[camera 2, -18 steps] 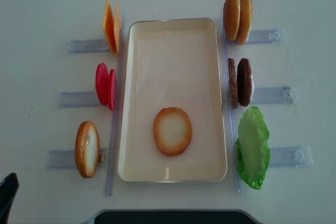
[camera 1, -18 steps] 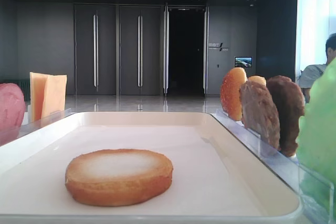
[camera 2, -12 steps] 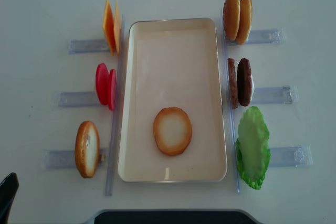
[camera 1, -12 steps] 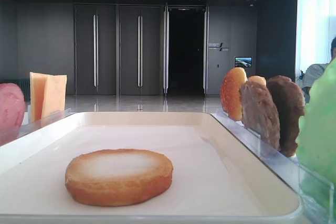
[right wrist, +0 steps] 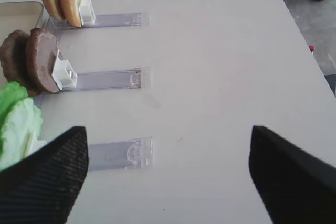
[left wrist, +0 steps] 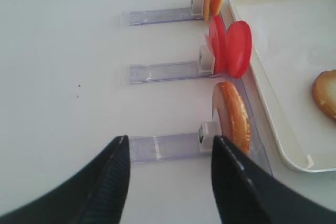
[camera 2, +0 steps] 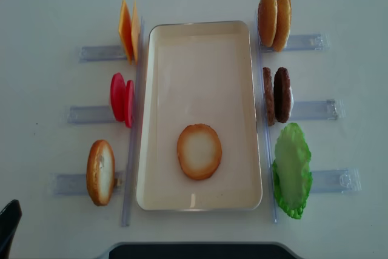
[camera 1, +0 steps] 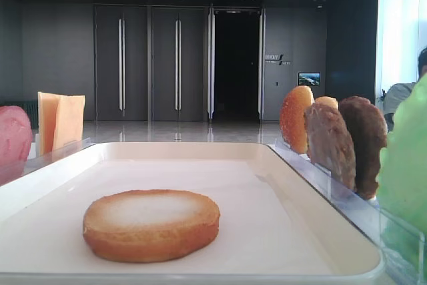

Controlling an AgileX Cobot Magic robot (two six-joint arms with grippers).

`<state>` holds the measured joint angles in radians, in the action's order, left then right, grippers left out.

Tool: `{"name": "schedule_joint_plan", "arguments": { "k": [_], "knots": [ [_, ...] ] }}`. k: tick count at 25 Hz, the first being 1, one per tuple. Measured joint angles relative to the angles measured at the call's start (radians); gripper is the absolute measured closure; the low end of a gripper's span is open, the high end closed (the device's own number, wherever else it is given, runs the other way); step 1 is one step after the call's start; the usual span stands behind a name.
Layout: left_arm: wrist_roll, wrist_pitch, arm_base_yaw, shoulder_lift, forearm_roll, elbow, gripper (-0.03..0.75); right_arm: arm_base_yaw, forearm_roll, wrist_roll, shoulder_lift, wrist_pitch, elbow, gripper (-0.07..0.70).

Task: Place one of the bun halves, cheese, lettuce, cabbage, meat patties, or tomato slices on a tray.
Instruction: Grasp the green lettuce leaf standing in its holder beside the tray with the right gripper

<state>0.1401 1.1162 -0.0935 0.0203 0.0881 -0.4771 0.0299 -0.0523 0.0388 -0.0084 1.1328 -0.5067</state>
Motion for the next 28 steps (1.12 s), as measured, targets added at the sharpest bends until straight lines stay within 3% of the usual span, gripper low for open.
{"name": "schedule_joint_plan", "arguments": {
  "k": [28],
  "knots": [
    [-0.005, 0.000, 0.000, 0.000, 0.000, 0.000, 0.328, -0.019, 0.000, 0.000, 0.000, 0.000, 0.000, 0.042]
  ]
}}
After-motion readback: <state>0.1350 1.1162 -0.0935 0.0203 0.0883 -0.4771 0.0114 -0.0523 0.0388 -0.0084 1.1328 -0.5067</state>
